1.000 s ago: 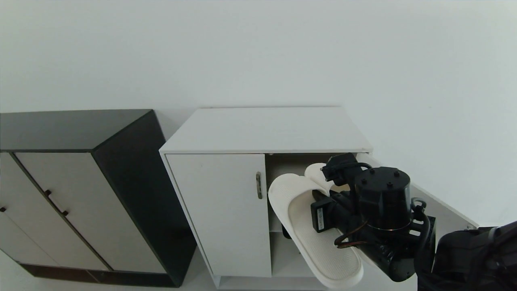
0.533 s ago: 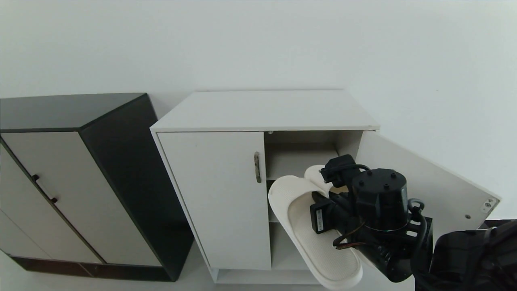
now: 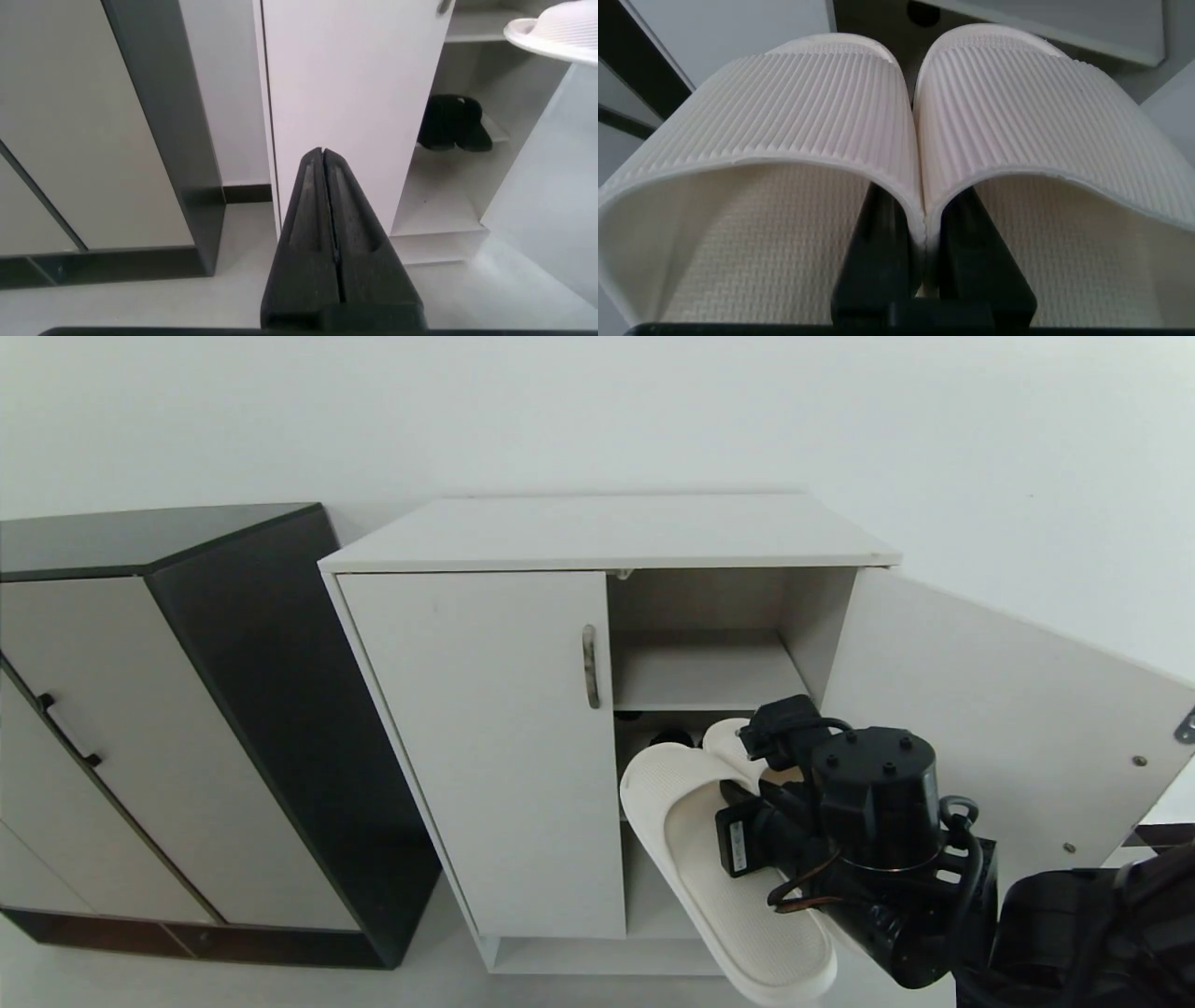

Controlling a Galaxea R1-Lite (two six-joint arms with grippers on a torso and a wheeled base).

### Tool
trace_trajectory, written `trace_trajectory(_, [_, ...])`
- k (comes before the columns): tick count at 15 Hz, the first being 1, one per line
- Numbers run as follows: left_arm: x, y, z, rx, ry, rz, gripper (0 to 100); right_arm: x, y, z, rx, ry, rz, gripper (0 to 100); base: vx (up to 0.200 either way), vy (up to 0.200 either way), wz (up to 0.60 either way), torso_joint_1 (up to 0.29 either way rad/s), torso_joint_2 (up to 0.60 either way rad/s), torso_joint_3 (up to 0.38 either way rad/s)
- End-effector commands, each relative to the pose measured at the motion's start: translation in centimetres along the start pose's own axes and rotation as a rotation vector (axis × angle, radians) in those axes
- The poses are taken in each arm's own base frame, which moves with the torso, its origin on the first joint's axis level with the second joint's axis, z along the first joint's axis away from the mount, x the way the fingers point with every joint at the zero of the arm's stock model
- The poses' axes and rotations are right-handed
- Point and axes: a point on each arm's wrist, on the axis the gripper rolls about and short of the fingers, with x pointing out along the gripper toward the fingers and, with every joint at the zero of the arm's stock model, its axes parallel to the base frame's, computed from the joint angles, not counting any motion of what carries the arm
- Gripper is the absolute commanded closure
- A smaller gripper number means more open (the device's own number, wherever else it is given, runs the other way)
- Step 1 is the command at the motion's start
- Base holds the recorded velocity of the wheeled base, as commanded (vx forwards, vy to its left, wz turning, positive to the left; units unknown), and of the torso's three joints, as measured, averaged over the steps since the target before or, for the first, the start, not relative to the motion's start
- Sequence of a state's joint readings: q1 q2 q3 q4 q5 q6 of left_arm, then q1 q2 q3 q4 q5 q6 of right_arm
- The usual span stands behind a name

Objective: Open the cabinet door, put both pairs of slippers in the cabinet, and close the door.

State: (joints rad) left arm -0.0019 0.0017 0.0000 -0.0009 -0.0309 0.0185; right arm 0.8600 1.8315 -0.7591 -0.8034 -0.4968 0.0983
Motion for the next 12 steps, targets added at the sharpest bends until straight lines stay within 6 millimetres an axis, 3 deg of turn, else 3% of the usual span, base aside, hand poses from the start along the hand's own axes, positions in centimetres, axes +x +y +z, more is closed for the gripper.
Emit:
trace_trajectory(1, [0.0, 0.0, 0.01, 0.0, -0.001, 0.001, 100, 0.06, 0.04, -0.08, -0.001, 0.002, 0.0, 100, 0.0, 0.0, 0.0, -0.115, 0.47, 0.344])
trace_trajectory(8, [0.0, 0.0, 0.01, -0.002, -0.001, 0.001, 100, 0.21, 0.1, -0.3, -0.004, 0.009, -0.001, 100, 0.0, 0.0, 0.0, -0.064, 0.45, 0.376])
trace_trajectory(12, [0.0, 0.0, 0.01, -0.002, -0.001, 0.001, 100, 0.23, 0.11, -0.38, -0.005, 0.012, -0.001, 100, 0.0, 0.0, 0.0, -0.007, 0.13, 0.122])
